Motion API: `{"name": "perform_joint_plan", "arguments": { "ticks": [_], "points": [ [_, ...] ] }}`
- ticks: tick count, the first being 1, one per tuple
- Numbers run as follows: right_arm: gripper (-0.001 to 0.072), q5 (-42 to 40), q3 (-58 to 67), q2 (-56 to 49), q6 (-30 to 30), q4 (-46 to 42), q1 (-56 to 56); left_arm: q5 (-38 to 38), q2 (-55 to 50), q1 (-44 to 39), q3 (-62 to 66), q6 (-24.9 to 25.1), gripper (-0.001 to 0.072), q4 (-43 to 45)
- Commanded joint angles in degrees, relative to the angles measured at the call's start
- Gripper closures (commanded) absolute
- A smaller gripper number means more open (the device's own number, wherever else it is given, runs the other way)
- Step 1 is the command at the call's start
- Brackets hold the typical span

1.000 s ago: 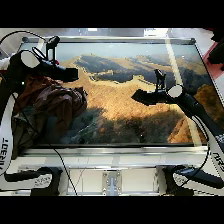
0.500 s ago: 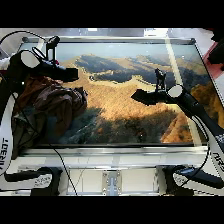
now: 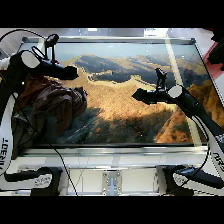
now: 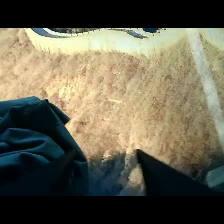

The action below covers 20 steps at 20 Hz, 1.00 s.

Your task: Fold the shirts.

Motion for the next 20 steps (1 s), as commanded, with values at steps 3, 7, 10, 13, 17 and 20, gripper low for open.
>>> {"name": "perform_joint_plan", "arguments": {
  "ticks": [3, 7, 10, 13, 17, 20],
  "points": [
    [0.027, -0.09, 0.02, -0.02, -0.46, -6.32, 0.0, 1.46, -0.07, 0.5, 0.13, -8.63, 0.0004, 26.8],
    [0.0269, 0.87, 0.02, -0.02, -0.46, -15.63, 0.0, -2.62, -1.14, 7.45, 0.11, -22.58, 0.0005, 28.35],
    [0.0269, 4.13, 0.02, -0.02, -0.46, -22.43, 0.0, -14.34, -5.03, 15.54, 0.09, -23.17, 0.0003, 23.78],
    [0.0268, 8.61, 0.02, -0.02, -0.46, -25.57, 0.0, -18.56, -6.19, 23.3, 0.11, -23.04, 0.0004, 26.67],
    [0.0268, 9.4, 0.0, -0.02, -0.66, -25.81, 0.0, -28.65, -6.03, 32.89, -0.96, -17.79, 0.0003, 31.41],
    [0.0268, 8.37, 0.0, -0.02, -0.61, -25.73, 0.0, -26.43, -6.03, 39.21, -4.59, -10.6, 0.0002, 33.86]
  ]
}}
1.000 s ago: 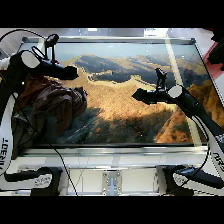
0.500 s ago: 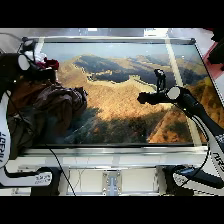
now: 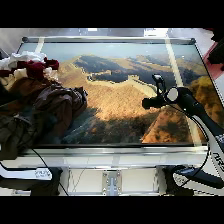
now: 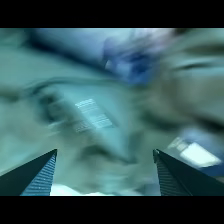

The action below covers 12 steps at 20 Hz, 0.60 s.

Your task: Fold the shirts.

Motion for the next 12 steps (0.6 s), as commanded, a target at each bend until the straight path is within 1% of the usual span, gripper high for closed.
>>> {"name": "perform_joint_plan", "arguments": {
  "ticks": [1, 4, 6, 7, 9, 11, 12],
  "points": [
    [0.0268, 0.07, -0.02, -0.02, 0.07, -0.66, 0.0, -0.42, -0.24, 7.82, -3.37, 6.23, -0.0003, 2.69],
    [0.0268, 0.22, 0.0, -0.02, 0.22, 0.37, 0.0, 1.84, -1.33, 11.3, -5.27, 9.55, -0.0006, 2.67],
    [0.0268, 0.24, 0.0, -0.02, 0.39, 0.39, 0.0, 2.51, -2.95, 12.02, -5.57, 11.58, -0.0008, 2.45],
    [0.0269, 0.17, 0.0, -0.02, 1.07, 0.39, 0.0, 2.62, -3.85, 11.89, -5.57, 12.26, -0.0008, 1.53],
    [0.0269, -0.46, 0.0, -0.02, 1.79, 0.39, 0.0, 2.62, -6.08, 11.87, -5.57, 15.15, -0.0008, -3.41],
    [0.0269, -0.87, 0.0, -0.02, 2.45, 0.76, 0.0, 3.13, -8.37, 11.85, -5.57, 15.63, -0.0007, -2.21],
    [0.0269, -0.87, 0.0, -0.02, 3.13, 0.81, 0.0, 3.74, -9.27, 11.85, -5.57, 15.63, -0.0008, -0.17]
  ]
}}
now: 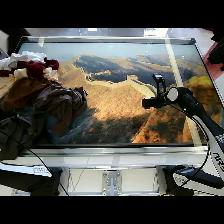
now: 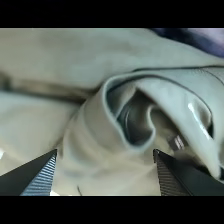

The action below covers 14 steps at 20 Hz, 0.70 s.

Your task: Fold the shirts.

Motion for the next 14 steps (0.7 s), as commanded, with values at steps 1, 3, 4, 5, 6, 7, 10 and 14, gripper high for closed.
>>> {"name": "perform_joint_plan", "arguments": {
  "ticks": [1, 3, 4, 5, 6, 7, 10, 14],
  "points": [
    [0.0269, -0.5, 0.0, -0.02, 1.55, 0.35, 0.0, 1.55, -3.17, 0.35, -0.13, 1.92, -0.0007, 2.69],
    [0.0269, -0.83, 0.0, -0.02, 1.73, 0.81, 0.0, 4.55, -3.56, 0.37, -0.13, 1.57, -0.0003, 5.77],
    [0.027, -1.14, 0.0, -0.02, 1.79, 1.42, 0.0, 7.02, -3.54, 0.37, -0.13, 0.33, 0.0057, 6.84],
    [0.027, -1.42, 0.0, -0.02, 1.79, 2.01, 0.0, 8.35, -3.56, 0.39, -0.13, -0.57, 0.0307, 6.86],
    [0.027, -1.66, 0.0, -0.02, 1.77, 2.58, 0.0, 8.98, -3.56, 0.39, -0.13, -0.7, 0.0665, 6.05],
    [0.027, -2.01, 0.0, -0.02, 1.77, 2.91, 0.0, 8.79, -3.54, 0.31, -0.09, -0.22, 0.0695, 4.33],
    [0.0271, -2.64, 0.15, 0.07, 1.75, 2.89, -0.04, 4.15, -3.08, 0.2, 0.94, 3.04, 0.0695, -5.55],
    [0.0271, -1.92, 4.17, 0.63, 1.44, 1.22, -0.04, 1.64, 4.07, -1.75, 7.43, 8.83, 0.0696, -25.03]
  ]
}}
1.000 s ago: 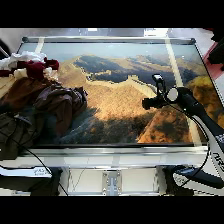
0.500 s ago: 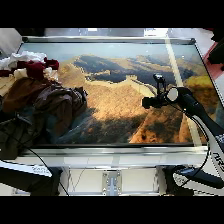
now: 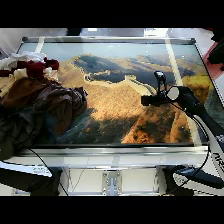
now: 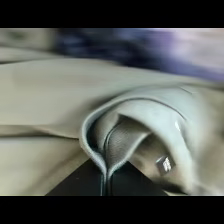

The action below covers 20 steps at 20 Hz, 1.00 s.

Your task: Fold the shirts.

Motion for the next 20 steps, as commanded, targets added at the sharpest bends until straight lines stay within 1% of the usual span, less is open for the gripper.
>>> {"name": "perform_joint_plan", "arguments": {
  "ticks": [1, 3, 5, 6, 9, 11, 13, 15, 16, 18, 20],
  "points": [
    [0.0271, 0.07, 3.98, 0.85, -0.31, -1.16, -0.04, -1.7, 6.82, -1.75, 7.06, 5.11, 0.0696, -22.21],
    [0.027, -0.04, 7.74, 2.1, -0.48, -2.05, -0.04, -1.2, 12.5, -4.09, 13.75, 7.34, 0.0697, -39.5],
    [0.027, 0.07, 11.61, 3.54, -1.31, -4.13, -0.04, 2.6, 17.25, -9.35, 19.82, 8.39, 0.0698, -51.84],
    [0.027, 0.15, 13.18, 4.24, -1.99, -5.42, -0.04, 4.83, 18.99, -13.07, 22.36, 8.37, 0.0698, -54.45],
    [0.027, 0.96, 16.55, 7.58, -1.97, -12.96, -0.04, 10.25, 20.63, -28.52, 29.49, 6.73, 0.0698, -56.76],
    [0.0271, 2.51, 17.57, 10.49, -1.92, -19.28, -0.04, 13.51, 20.63, -38.38, 31.06, 6.4, 0.0698, -56.81],
    [0.0271, 3.43, 17.57, 13.53, -1.75, -25.55, -0.04, 16.72, 20.59, -45.48, 31.06, 6.45, 0.0698, -56.96],
    [0.0271, 4.57, 17.57, 16.2, -1.68, -31.39, -0.07, 20.98, 20.59, -49.72, 31.06, 6.91, 0.0698, -58.82],
    [0.0271, 4.9, 17.55, 17.14, -1.68, -33.44, -0.07, 23.26, 20.59, -50.82, 31.06, 8.13, 0.0698, -60.41],
    [0.0271, 5.11, 17.55, 18.05, -1.68, -35.5, -0.07, 25.9, 20.52, -51.39, 31.06, 11.76, 0.0698, -66.14],
    [0.027, 5.03, 17.53, 18.08, -1.66, -35.63, -0.07, 29.83, 20.52, -51.39, 31.06, 15.91, 0.0698, -72.85]
  ]
}}
